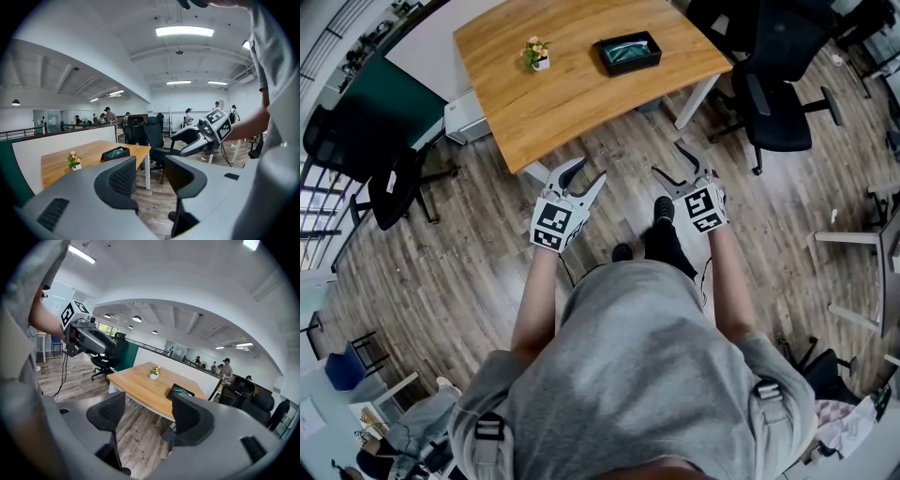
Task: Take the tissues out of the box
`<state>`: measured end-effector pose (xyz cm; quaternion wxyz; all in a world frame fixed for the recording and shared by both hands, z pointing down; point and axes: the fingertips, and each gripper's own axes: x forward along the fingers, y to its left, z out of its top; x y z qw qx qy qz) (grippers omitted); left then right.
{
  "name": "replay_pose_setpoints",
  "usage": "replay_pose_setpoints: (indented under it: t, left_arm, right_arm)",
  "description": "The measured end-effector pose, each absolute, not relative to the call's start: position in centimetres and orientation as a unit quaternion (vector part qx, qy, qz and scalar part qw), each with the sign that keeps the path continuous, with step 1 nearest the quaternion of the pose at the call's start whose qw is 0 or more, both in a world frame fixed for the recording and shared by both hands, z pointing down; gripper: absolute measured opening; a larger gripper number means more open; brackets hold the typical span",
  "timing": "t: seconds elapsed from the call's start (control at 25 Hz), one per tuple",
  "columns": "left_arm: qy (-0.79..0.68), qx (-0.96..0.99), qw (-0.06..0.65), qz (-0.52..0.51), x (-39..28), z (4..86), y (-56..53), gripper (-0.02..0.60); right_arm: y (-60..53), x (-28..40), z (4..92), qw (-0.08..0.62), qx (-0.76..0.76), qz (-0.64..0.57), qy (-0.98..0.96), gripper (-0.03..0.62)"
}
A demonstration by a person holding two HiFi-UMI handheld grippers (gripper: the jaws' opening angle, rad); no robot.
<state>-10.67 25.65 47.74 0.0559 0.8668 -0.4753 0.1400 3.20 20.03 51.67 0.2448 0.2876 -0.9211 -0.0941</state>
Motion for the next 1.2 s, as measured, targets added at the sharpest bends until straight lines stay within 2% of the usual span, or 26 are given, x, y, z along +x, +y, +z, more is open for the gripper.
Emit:
replay_pose_setpoints:
  t: [0.32, 1.2]
  left_arm:
    - [-0.482, 0.862, 0.056, 0.148, -11.3, 47.9, 25.5, 0.239]
    - [-0.506, 0.846, 0.067, 0.154, -11.1, 48.1, 19.7, 0.241]
  right_arm:
    - [19.6, 2.5, 52.3, 0.253, 0.284, -0.093, -0.92, 0.356]
    - [12.8, 2.8, 53.3, 0.265, 0.269, -0.088, -0.922, 0.359]
